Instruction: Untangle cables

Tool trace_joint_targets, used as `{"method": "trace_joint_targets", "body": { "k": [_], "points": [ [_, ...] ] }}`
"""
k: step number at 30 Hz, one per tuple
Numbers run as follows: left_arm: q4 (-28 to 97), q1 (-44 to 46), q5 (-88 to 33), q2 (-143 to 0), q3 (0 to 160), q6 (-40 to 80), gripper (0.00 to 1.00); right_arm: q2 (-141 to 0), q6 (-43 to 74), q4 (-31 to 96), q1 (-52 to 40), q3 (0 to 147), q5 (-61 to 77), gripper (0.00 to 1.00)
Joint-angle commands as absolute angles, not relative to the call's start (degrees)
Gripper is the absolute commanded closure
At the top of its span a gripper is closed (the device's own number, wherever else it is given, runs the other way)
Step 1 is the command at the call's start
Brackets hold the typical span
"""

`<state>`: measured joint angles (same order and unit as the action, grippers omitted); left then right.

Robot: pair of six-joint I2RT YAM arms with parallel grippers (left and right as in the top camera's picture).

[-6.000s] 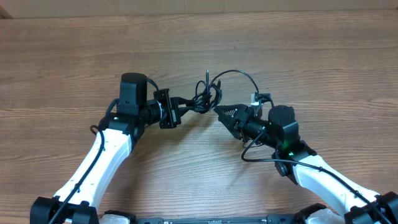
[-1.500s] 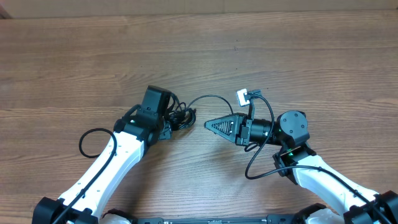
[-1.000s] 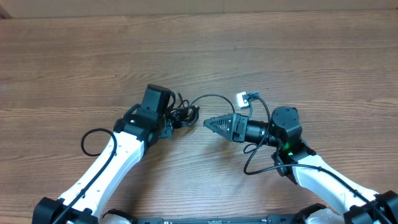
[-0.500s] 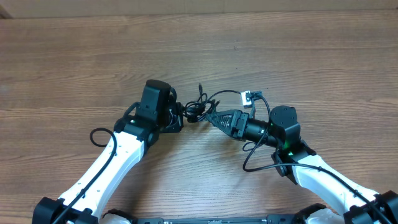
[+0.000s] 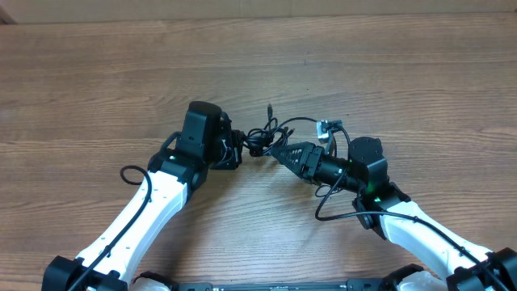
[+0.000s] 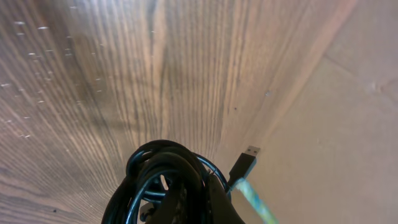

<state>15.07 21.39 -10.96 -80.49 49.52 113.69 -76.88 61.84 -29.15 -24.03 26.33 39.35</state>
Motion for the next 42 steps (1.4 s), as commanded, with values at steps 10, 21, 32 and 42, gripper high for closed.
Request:
{"method": "trace_joint_targets", "body": {
  "k": [10,21,32,42],
  "points": [
    [10.96,24.56,-12.71,-79.81,49.98,110.54,0.96,-76.64,62.87,-29.36,-24.05,26.85,36.03,0.50],
    [8.67,25.91,-13.63,-79.81,49.98,110.59,0.96,-76.64,62.94,-25.19,-24.05,26.85,31.59,0.61],
    [8.71,25.93,-15.20,-79.81,49.98,110.76,0.96,-76.64,62.96,-25.10,-24.05,26.85,27.86,0.65],
    [8.27,25.98,-18.11,-79.81,49.98,110.74,0.96,-76.64,62.96,-24.10,-24.05,26.85,26.96,0.66]
  ]
}}
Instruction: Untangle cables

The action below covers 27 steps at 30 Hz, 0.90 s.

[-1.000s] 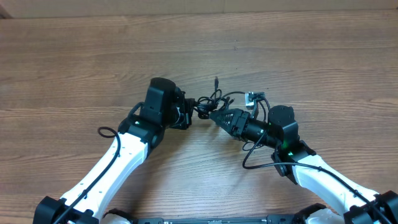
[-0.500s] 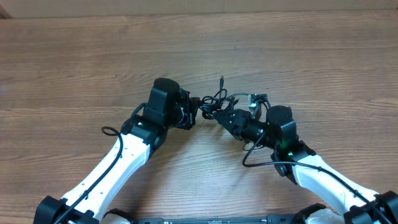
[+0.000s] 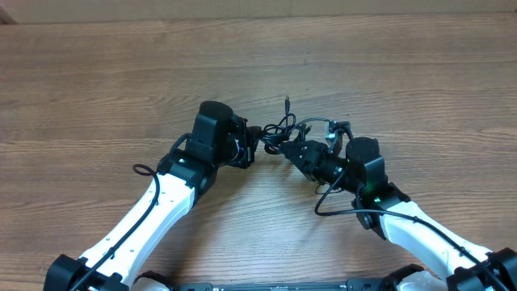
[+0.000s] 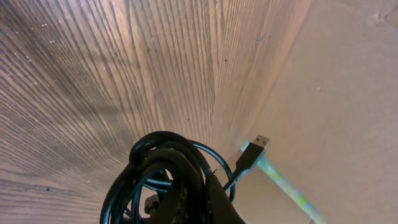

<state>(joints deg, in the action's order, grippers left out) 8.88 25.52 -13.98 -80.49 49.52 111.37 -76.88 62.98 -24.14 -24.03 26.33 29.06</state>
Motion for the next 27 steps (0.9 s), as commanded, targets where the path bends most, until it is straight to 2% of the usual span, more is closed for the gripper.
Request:
{"method": "trace_joint_targets", "body": {
  "k": [1,9,18,27],
  "points": [
    [8.27,25.98,-18.15,-79.81,49.98,110.76,0.96,-76.64,62.96,-23.77,-24.05,26.85,26.79,0.67],
    [8.08,25.98,-19.16,-79.81,49.98,110.72,0.96,-76.64,62.96,-23.20,-24.05,26.85,26.57,0.72],
    [8.08,25.98,-19.03,-79.81,49.98,110.74,0.96,-76.64,62.98,-23.22,-24.05,26.85,27.09,0.95],
    [8.32,25.96,-16.03,-79.81,49.98,110.76,0.96,-76.64,62.89,-23.27,-24.05,26.85,31.88,0.96]
  ]
}}
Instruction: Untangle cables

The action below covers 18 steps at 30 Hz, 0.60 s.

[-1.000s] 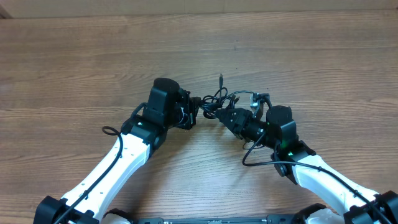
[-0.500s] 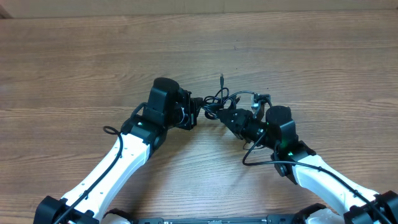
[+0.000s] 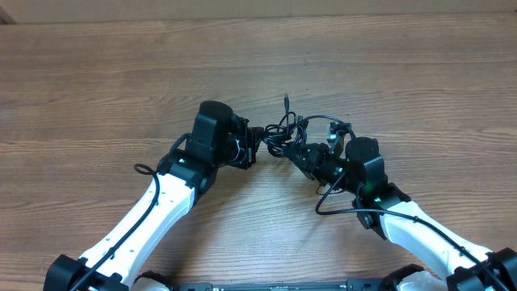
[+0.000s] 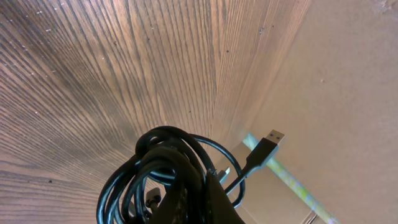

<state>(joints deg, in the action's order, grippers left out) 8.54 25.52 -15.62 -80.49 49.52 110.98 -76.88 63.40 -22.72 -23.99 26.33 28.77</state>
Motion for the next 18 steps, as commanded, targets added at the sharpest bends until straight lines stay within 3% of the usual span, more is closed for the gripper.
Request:
{"method": "trace_joint_targets", "body": {
  "k": [1,18],
  "points": [
    [8.32,25.96,-16.03,-79.81,49.98,110.76,0.96,-76.64,62.67,-23.27,-24.05,26.85,32.58,0.96],
    [8.34,25.91,-8.95,-79.81,49.98,111.04,0.96,-76.64,48.01,-26.89,-24.05,26.85,47.13,0.96]
  ]
}}
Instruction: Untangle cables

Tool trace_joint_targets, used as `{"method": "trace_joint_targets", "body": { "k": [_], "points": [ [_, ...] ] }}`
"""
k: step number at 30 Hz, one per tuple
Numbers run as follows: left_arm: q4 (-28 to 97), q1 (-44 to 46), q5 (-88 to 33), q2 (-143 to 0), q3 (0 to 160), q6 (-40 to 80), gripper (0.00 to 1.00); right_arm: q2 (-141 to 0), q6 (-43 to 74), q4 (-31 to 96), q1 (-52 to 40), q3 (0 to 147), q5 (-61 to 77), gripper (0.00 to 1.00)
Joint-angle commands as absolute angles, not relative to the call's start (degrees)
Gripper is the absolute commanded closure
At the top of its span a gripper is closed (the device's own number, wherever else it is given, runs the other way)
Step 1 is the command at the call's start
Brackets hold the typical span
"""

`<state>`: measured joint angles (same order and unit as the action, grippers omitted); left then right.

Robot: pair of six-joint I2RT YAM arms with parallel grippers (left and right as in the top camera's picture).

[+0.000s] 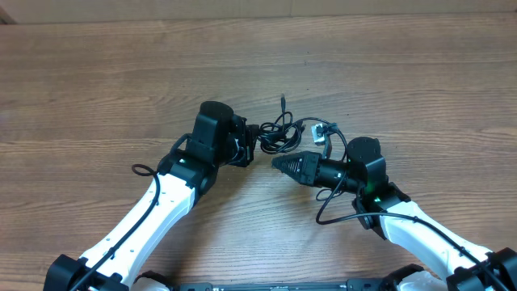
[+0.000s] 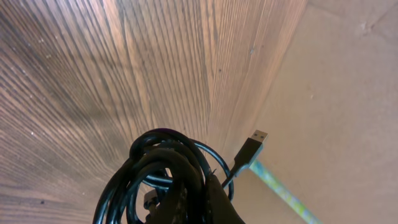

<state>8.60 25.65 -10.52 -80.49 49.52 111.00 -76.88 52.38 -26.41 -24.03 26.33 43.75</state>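
Observation:
The tangle of black cables (image 1: 277,135) hangs bunched at mid-table. My left gripper (image 1: 252,144) is shut on its left side. In the left wrist view the looped bundle (image 2: 163,171) fills the space above my dark fingers (image 2: 214,202), and a black USB plug (image 2: 249,149) sticks out to the right. One strand runs right to a silver connector (image 1: 324,132). My right gripper (image 1: 277,164) points left just below the tangle. Its fingers are drawn to a point, with nothing visible between them.
The wooden table (image 1: 121,73) spreads around both arms. A cardboard surface (image 2: 348,112) lies past the table's far edge. The right arm's own black lead (image 1: 327,212) loops below its wrist.
My right gripper was at the right side of the tangle and now sits lower and to the left, just beneath it. The silver connector has shifted slightly left. The left gripper keeps its hold.
At first my left gripper held the tangle further left, with the right gripper's tip against it. Both then stood further right with the tangle, the right gripper at the cables. It was in among them, and now lies below, apart.

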Motion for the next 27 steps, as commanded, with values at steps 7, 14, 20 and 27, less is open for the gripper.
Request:
{"method": "trace_joint_targets", "body": {
  "k": [7,14,20,27],
  "points": [
    [8.34,25.91,-8.49,-79.81,49.98,111.42,0.96,-76.64,45.98,-26.81,-24.05,26.85,48.18,0.96],
    [8.34,25.91,-7.25,-79.81,49.98,108.71,0.96,-76.64,53.95,-24.77,-24.05,26.85,40.03,0.49],
    [8.25,26.02,-7.73,-79.81,49.98,107.94,0.96,-76.64,57.87,-24.73,-24.05,26.85,36.56,0.41],
    [7.44,26.46,-10.11,-79.81,49.98,107.87,0.96,-76.64,60.29,-24.82,-24.05,26.85,33.47,0.50]
  ]
}}
